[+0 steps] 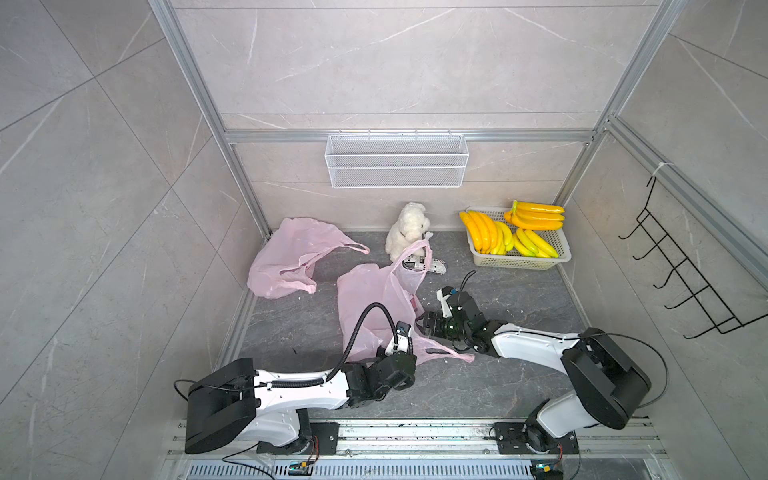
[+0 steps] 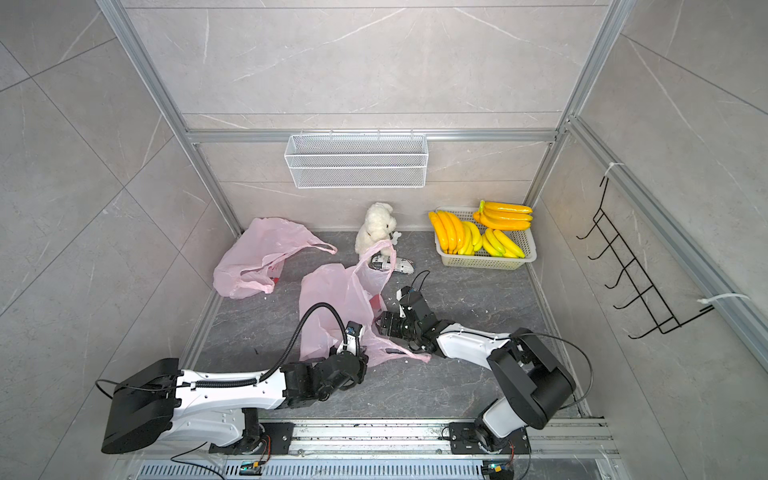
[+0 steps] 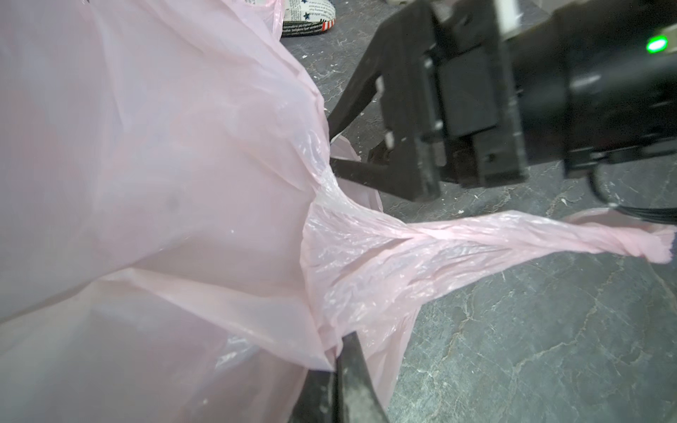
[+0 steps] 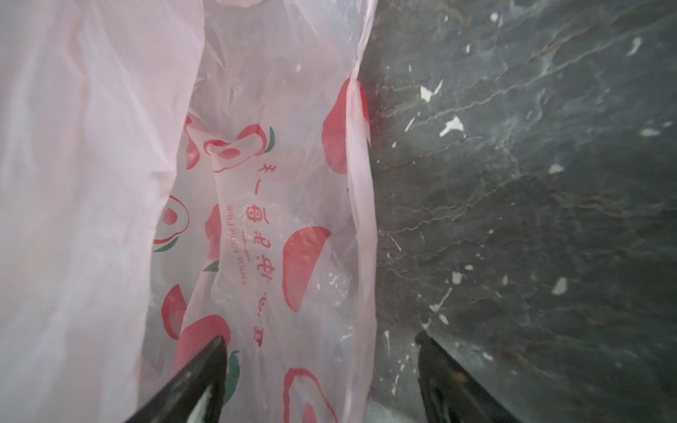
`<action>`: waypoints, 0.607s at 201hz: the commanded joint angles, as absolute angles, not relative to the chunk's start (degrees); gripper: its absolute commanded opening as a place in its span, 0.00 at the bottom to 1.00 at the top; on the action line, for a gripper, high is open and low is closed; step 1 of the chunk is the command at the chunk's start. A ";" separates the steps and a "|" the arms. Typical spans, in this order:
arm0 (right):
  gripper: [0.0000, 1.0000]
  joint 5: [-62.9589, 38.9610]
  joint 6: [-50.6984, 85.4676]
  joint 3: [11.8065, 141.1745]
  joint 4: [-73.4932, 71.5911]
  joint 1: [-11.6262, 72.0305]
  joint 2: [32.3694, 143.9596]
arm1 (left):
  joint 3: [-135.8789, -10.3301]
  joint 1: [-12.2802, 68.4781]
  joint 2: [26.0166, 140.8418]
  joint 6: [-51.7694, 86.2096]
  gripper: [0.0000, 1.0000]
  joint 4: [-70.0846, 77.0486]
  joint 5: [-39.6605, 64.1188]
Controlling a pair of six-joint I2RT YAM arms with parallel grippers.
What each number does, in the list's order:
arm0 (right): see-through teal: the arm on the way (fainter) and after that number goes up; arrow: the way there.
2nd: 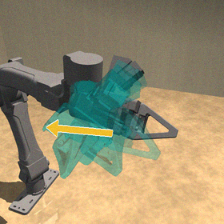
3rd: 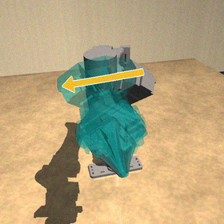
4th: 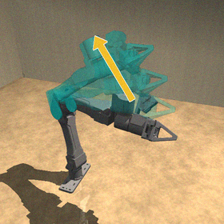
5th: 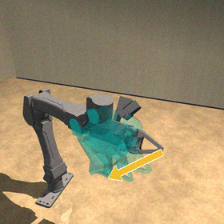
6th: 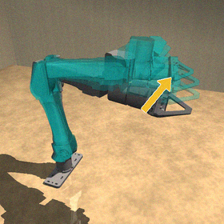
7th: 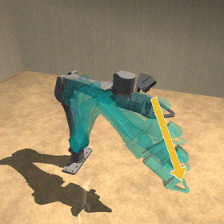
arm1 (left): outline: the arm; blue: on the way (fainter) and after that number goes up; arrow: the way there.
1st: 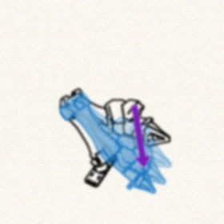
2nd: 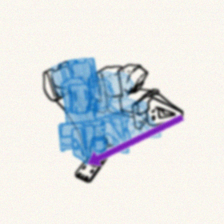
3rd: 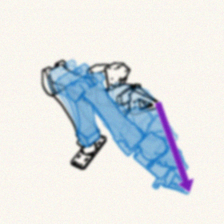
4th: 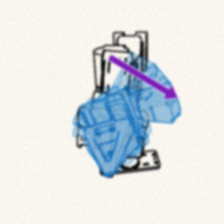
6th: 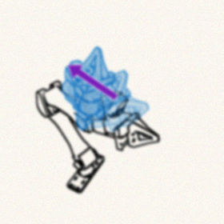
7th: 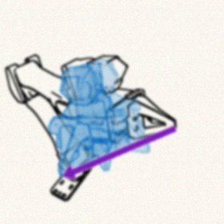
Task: Place the banana into a plastic bag & tie a knot
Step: Open the plastic bag at the center of the board.
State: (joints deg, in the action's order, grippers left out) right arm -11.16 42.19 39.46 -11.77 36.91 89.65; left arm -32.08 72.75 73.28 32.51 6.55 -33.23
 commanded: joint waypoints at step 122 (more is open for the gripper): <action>0.00 -4.45 34.82 41.55 -12.96 40.15 83.26 | -31.65 76.40 53.56 35.09 0.35 -7.17 -34.85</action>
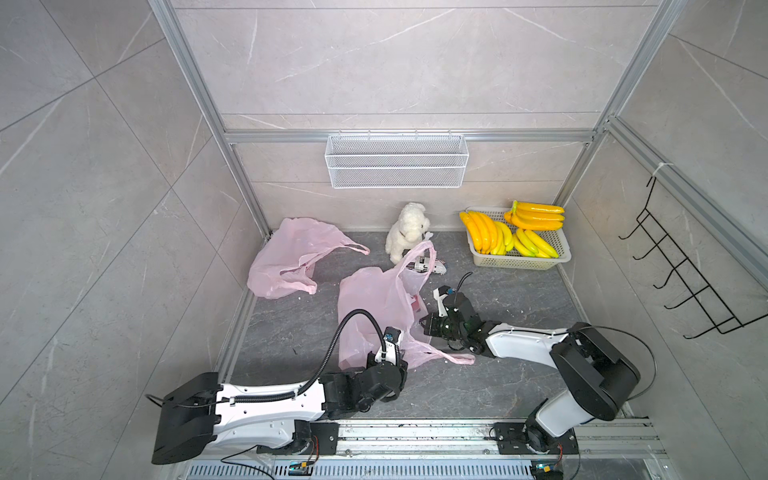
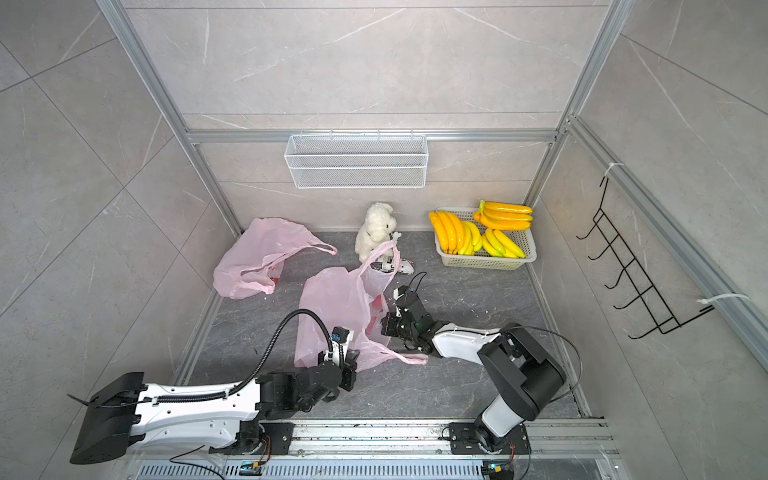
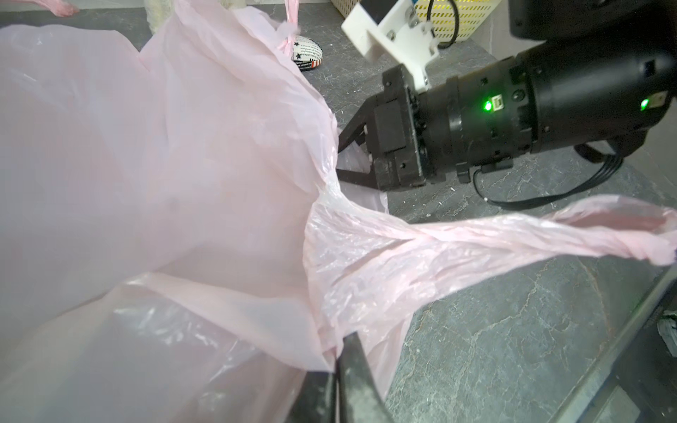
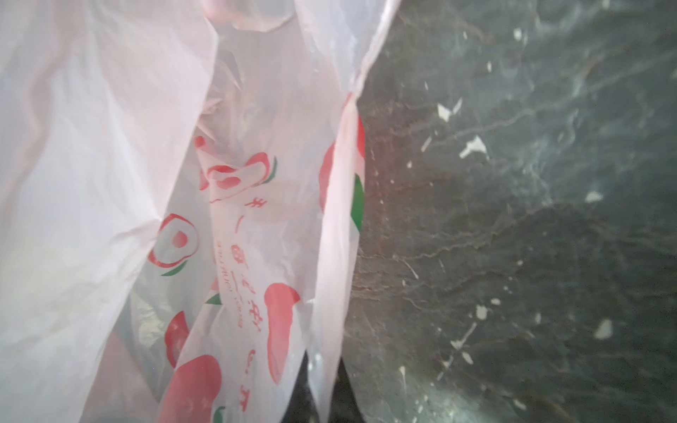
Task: Place the banana into a plastic bag & tie a knot
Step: Open the plastic bag at the center of the board.
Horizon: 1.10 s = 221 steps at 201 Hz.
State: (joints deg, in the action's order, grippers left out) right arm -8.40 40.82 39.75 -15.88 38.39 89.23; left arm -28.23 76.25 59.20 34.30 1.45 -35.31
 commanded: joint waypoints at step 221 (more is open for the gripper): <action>0.00 14.70 18.49 49.59 -4.77 59.43 76.55 | -61.09 44.57 69.14 52.99 0.85 -28.06 -13.38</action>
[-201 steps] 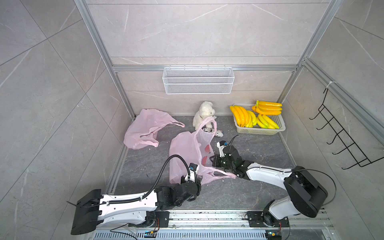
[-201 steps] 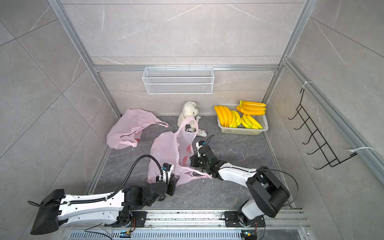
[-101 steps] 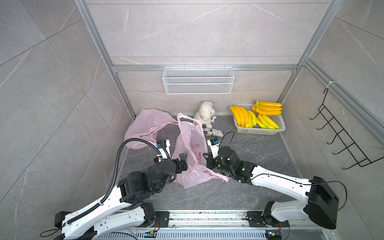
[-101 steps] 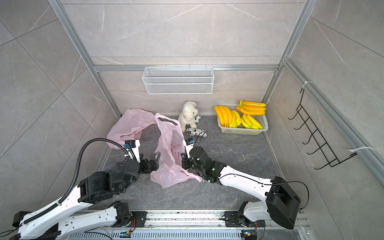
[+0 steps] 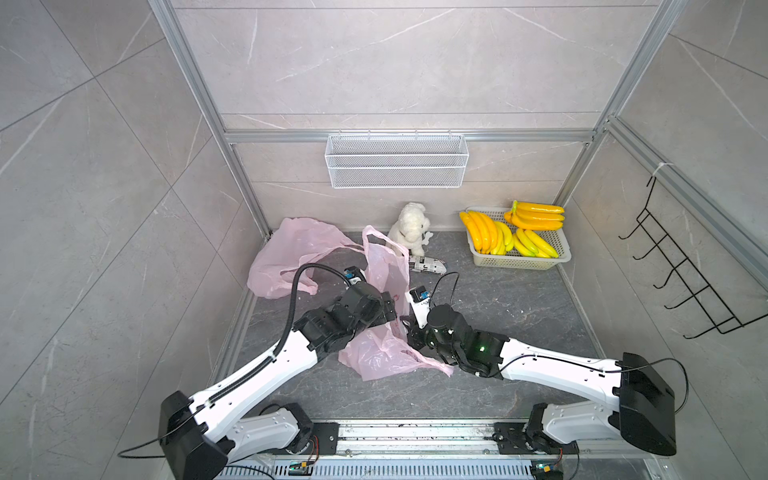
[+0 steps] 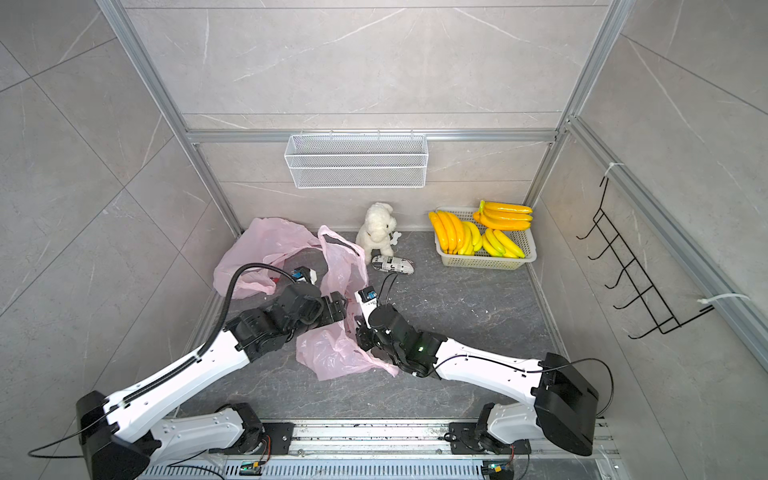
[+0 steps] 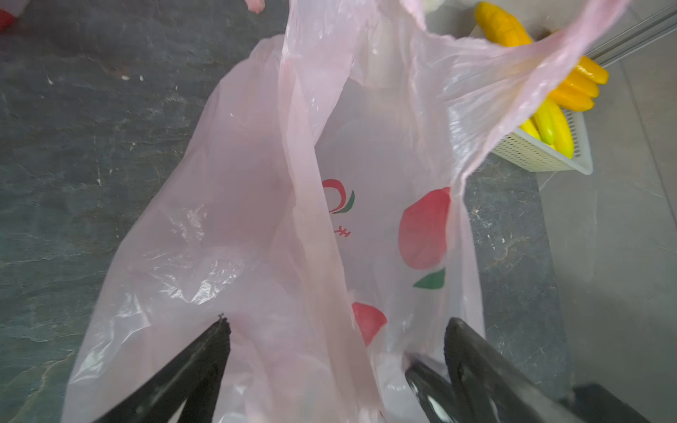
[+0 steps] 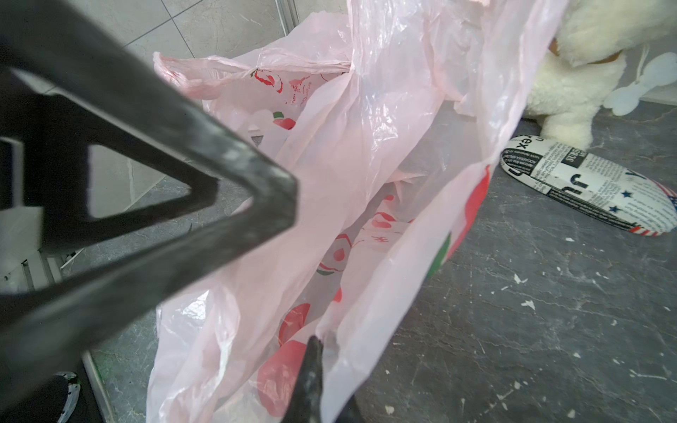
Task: Place the banana into a plastic bag & tie a knot
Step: Open the plastic bag at the center of the board.
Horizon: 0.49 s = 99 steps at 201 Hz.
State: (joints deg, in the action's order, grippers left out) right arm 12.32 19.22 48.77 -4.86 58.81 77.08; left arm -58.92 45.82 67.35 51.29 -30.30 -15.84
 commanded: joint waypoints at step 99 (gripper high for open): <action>0.00 5.96 31.02 50.63 0.75 45.84 80.33 | -58.97 44.25 64.17 46.31 0.00 -29.24 -13.69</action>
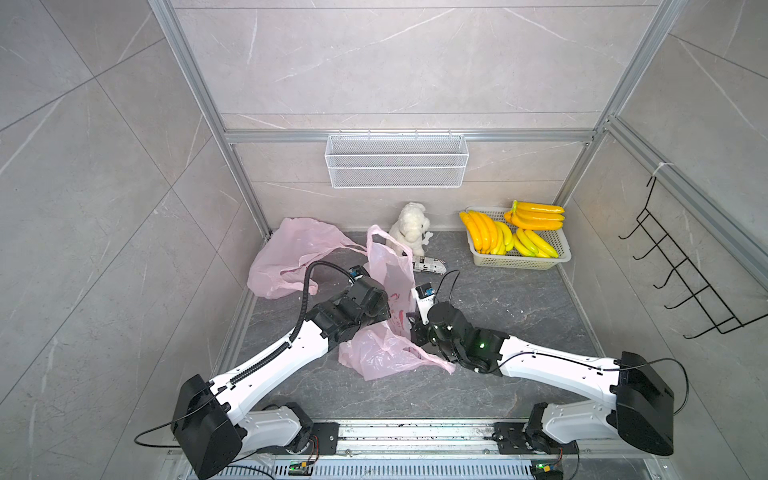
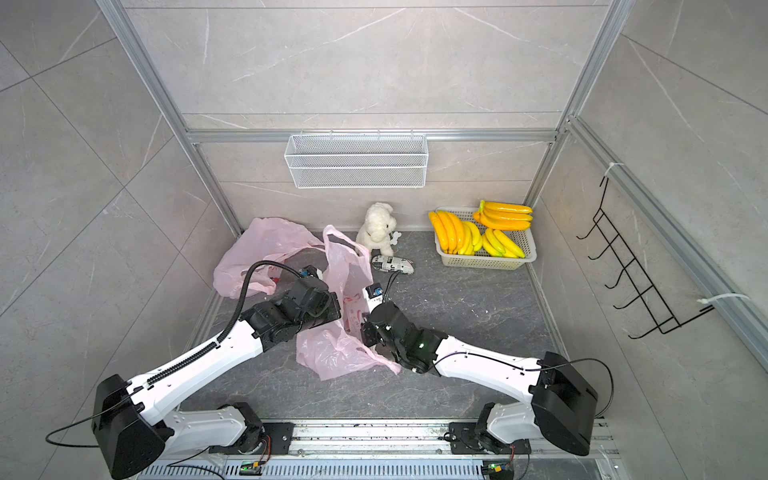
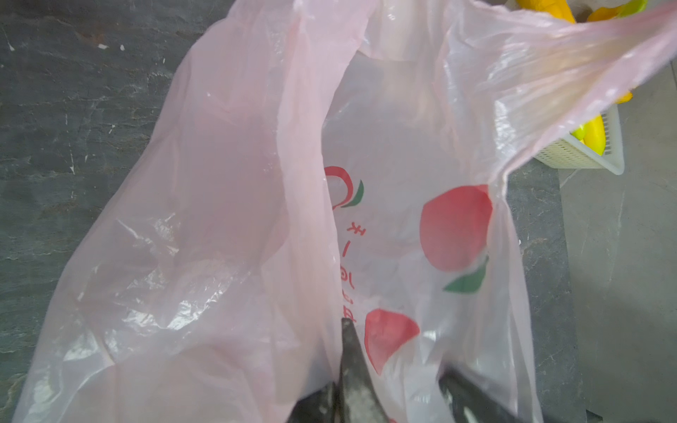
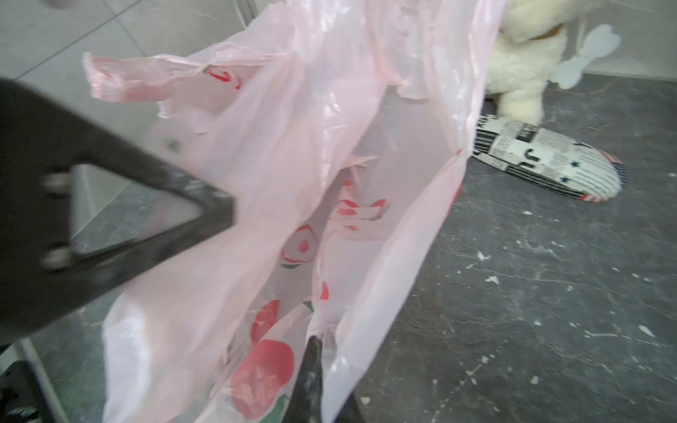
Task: Place the banana into a plastic bag & tie a knot
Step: Open the plastic bag at the center of the board, then pick up the banana from the basket.
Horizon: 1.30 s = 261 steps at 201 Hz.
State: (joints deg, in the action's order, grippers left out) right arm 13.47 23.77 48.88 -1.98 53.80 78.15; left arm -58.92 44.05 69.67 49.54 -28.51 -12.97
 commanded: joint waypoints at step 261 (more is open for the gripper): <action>1.00 4.53 14.81 72.07 17.91 15.11 82.72 | -64.70 46.24 72.28 37.94 0.00 -25.68 -11.16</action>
